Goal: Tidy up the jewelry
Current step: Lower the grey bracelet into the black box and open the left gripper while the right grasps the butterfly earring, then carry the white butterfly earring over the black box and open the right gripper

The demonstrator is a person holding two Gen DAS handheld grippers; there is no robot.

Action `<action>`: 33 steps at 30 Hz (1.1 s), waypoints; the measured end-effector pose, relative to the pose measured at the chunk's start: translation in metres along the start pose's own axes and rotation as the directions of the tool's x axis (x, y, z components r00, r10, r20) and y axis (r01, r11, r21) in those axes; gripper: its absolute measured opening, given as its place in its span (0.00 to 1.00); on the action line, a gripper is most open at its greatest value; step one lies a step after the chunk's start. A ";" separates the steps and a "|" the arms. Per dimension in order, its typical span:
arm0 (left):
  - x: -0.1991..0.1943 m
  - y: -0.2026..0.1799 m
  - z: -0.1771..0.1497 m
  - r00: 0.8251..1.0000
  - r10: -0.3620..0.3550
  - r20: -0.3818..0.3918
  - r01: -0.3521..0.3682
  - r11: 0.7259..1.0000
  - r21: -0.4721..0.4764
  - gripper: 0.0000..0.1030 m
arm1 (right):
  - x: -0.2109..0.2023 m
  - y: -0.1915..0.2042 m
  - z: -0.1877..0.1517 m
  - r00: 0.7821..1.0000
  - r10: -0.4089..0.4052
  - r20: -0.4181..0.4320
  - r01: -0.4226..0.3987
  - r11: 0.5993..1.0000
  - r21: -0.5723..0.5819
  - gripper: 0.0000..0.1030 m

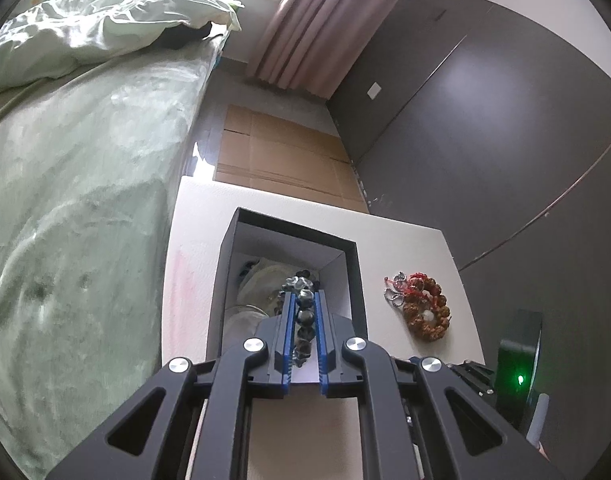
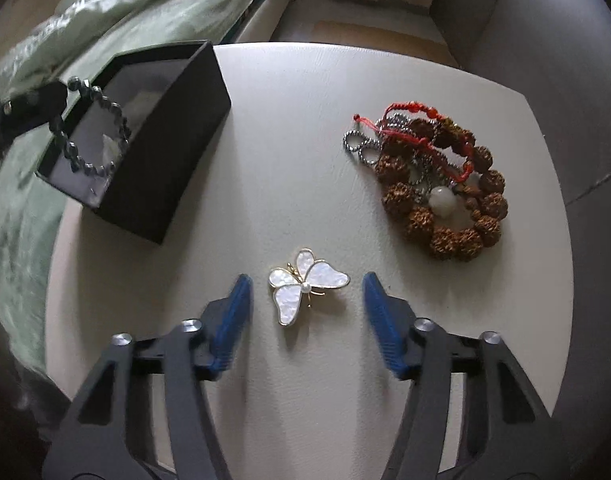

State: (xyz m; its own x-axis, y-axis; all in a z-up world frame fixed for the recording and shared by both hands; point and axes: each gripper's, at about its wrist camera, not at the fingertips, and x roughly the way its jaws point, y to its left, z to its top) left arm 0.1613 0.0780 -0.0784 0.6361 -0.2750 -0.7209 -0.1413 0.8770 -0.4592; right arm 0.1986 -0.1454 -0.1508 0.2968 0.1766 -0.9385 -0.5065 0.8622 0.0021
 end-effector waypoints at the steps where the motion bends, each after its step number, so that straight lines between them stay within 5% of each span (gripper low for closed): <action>1: -0.001 0.001 0.000 1.000 -0.001 0.000 0.001 1.000 -0.003 0.15 | -0.001 0.002 0.000 1.000 0.001 0.001 -0.001 1.000 -0.009 0.39; 4: -0.008 0.005 0.000 1.000 0.013 0.026 -0.013 1.000 -0.013 0.46 | -0.003 0.005 -0.003 1.000 -0.009 0.005 0.009 1.000 -0.020 0.38; 10: -0.028 0.011 0.002 0.997 0.026 0.077 -0.024 0.999 -0.030 0.69 | -0.017 0.001 -0.004 0.999 0.013 0.044 -0.014 1.000 0.016 0.38; 21: -0.042 0.016 0.007 0.993 0.065 0.101 -0.063 0.998 -0.023 0.92 | -0.056 0.000 0.011 0.974 0.101 0.204 -0.122 0.988 0.095 0.38; 33: -0.042 0.037 0.018 0.989 0.112 0.091 -0.105 0.991 -0.082 0.92 | -0.065 0.016 0.038 0.905 0.252 0.343 -0.320 0.934 0.159 0.38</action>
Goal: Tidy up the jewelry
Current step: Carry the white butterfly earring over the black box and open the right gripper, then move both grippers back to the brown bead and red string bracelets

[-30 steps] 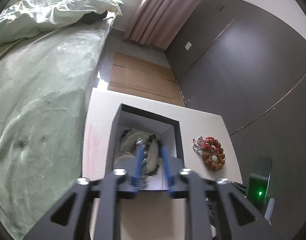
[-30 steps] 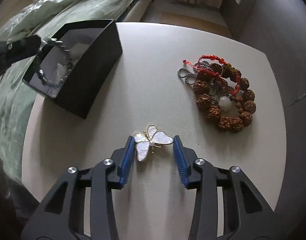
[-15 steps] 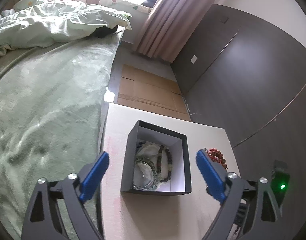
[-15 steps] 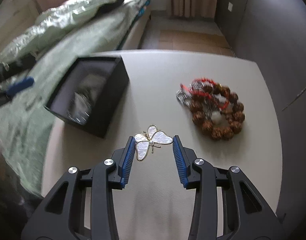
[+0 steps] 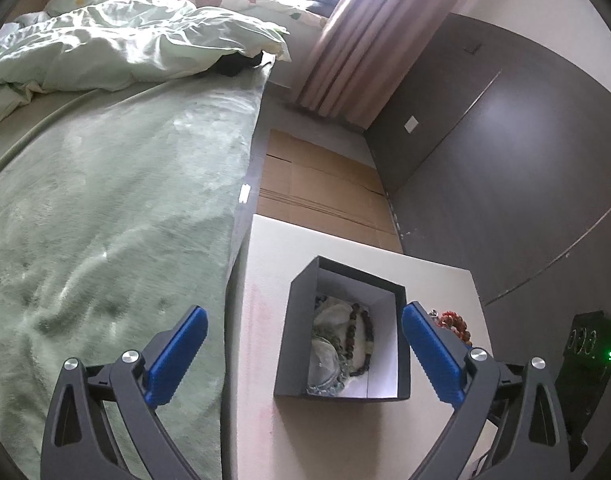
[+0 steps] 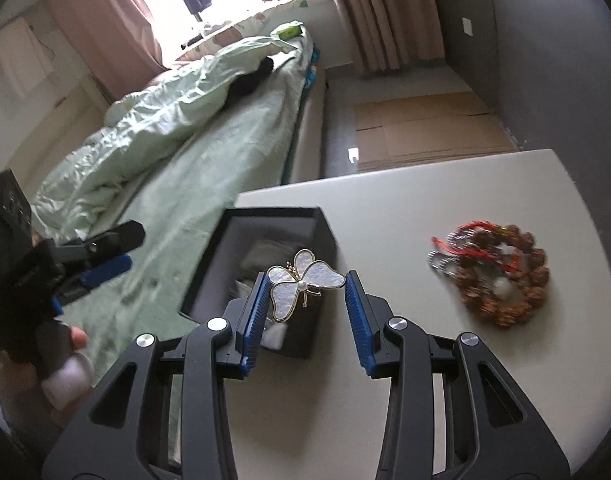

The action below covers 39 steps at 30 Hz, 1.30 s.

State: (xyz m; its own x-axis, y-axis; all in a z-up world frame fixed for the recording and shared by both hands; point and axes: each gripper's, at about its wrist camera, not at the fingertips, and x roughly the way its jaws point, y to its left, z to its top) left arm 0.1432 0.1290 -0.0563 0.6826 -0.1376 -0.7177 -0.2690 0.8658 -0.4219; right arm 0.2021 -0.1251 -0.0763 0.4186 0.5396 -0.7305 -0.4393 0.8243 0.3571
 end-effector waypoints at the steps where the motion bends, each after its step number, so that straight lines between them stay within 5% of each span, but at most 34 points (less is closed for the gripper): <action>1: 0.001 0.001 0.001 1.000 0.001 -0.002 -0.001 1.000 -0.001 0.92 | 0.001 0.001 0.001 1.000 0.009 0.001 -0.009 1.000 0.002 0.38; 12: 0.013 0.008 0.014 1.000 -0.007 -0.015 0.007 1.000 -0.015 0.92 | 0.029 0.021 0.012 0.999 0.037 -0.004 -0.037 0.999 -0.015 0.39; 14: 0.016 0.008 0.016 1.000 -0.012 -0.017 0.012 1.000 -0.016 0.92 | 0.034 0.022 0.015 0.999 0.030 -0.020 -0.030 0.999 -0.012 0.49; 16: 0.018 0.008 0.017 1.000 -0.014 -0.016 0.014 1.000 -0.012 0.92 | 0.032 0.020 0.017 1.000 0.013 -0.010 -0.013 1.000 -0.007 0.78; 17: 0.018 0.008 0.017 1.000 -0.014 -0.014 0.014 1.000 -0.010 0.92 | 0.028 0.018 0.018 1.000 0.001 0.013 -0.001 1.000 -0.004 0.80; 39: 0.022 -0.067 -0.011 0.997 -0.074 0.030 0.068 0.985 0.158 0.92 | -0.050 -0.067 0.017 0.992 -0.073 0.102 0.055 0.983 0.173 0.92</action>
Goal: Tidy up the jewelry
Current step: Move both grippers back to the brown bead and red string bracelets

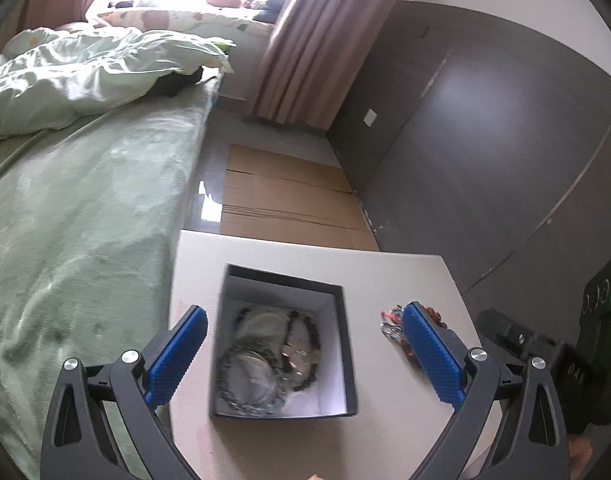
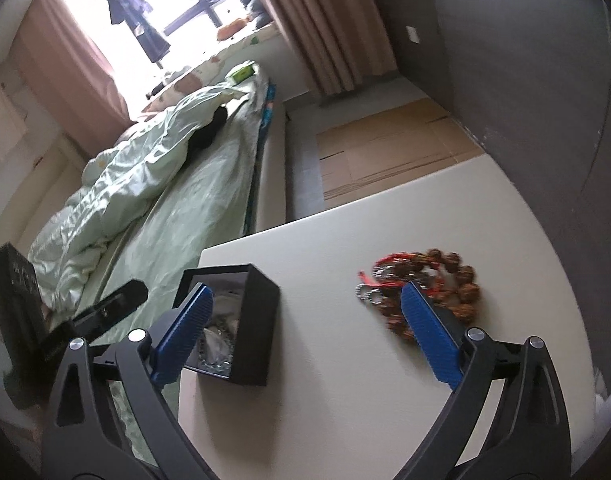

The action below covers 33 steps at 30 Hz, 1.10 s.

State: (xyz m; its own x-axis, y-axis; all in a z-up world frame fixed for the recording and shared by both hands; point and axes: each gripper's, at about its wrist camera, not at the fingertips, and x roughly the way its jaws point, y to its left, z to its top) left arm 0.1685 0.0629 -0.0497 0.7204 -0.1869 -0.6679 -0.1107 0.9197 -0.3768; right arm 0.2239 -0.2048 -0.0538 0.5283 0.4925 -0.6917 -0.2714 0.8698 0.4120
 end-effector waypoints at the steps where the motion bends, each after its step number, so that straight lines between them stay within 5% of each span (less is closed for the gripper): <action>1: 0.001 -0.005 -0.002 1.000 0.000 0.000 0.000 1.000 0.011 0.92 | -0.003 -0.006 0.001 1.000 0.002 0.000 -0.002 1.000 0.017 0.92; 15: 0.010 -0.044 -0.016 1.000 -0.030 -0.004 0.030 0.995 0.100 0.91 | -0.021 -0.073 -0.005 0.999 -0.021 -0.049 0.030 0.979 0.204 0.92; 20: 0.019 -0.062 -0.022 0.998 -0.063 -0.024 0.066 0.988 0.137 0.79 | -0.020 -0.091 -0.007 0.997 -0.036 -0.072 0.054 0.964 0.260 0.90; 28: 0.044 -0.084 -0.035 0.988 -0.121 -0.100 0.135 0.979 0.153 0.54 | -0.005 -0.125 -0.011 0.987 -0.028 -0.159 0.085 0.926 0.368 0.52; 33: 0.059 -0.088 -0.039 0.980 -0.144 -0.136 0.164 0.975 0.148 0.46 | 0.008 -0.133 -0.009 0.980 -0.047 -0.192 0.116 0.923 0.367 0.43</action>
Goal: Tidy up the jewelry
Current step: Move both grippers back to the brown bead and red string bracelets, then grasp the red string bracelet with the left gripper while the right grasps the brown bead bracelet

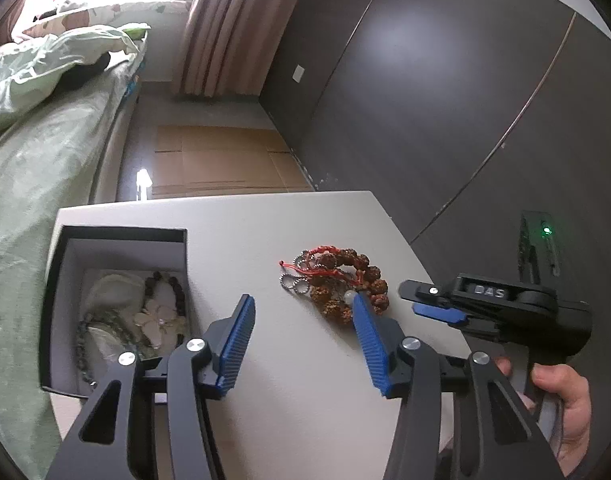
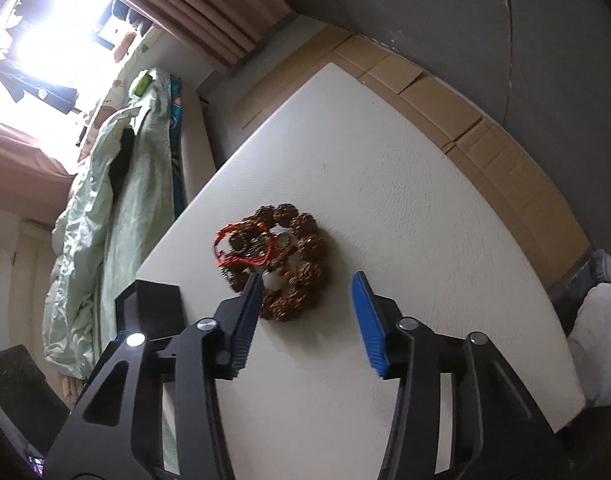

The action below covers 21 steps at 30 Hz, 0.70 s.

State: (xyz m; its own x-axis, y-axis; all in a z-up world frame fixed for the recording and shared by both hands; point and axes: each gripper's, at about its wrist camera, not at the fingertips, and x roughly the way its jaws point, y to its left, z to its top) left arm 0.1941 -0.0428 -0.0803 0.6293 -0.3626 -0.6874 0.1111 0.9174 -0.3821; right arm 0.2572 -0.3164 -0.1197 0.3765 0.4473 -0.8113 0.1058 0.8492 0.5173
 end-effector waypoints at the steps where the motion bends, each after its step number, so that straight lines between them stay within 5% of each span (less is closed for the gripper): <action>1: 0.003 0.000 0.001 1.000 -0.003 -0.001 0.003 1.000 -0.002 0.45 | 0.003 0.001 0.001 1.000 -0.008 -0.003 0.008 1.000 -0.002 0.41; 9: 0.033 0.001 0.008 0.999 -0.022 -0.030 0.021 1.000 -0.011 0.32 | 0.025 0.007 0.009 0.995 -0.104 -0.009 0.104 0.994 -0.039 0.33; 18: 0.083 0.006 0.023 0.997 -0.061 -0.054 0.059 0.997 -0.043 0.30 | 0.042 0.023 0.015 0.982 -0.186 0.004 0.186 0.976 -0.112 0.31; 21: 0.096 0.012 0.026 0.994 -0.083 -0.068 0.077 0.994 -0.081 0.29 | 0.047 0.024 0.016 0.988 -0.152 -0.024 0.148 0.981 -0.123 0.19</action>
State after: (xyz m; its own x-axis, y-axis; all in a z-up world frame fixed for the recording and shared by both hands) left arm 0.2759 -0.0624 -0.1354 0.5642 -0.4474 -0.6939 0.0962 0.8704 -0.4829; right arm 0.2921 -0.2793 -0.1415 0.3339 0.3196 -0.8868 0.0460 0.9341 0.3540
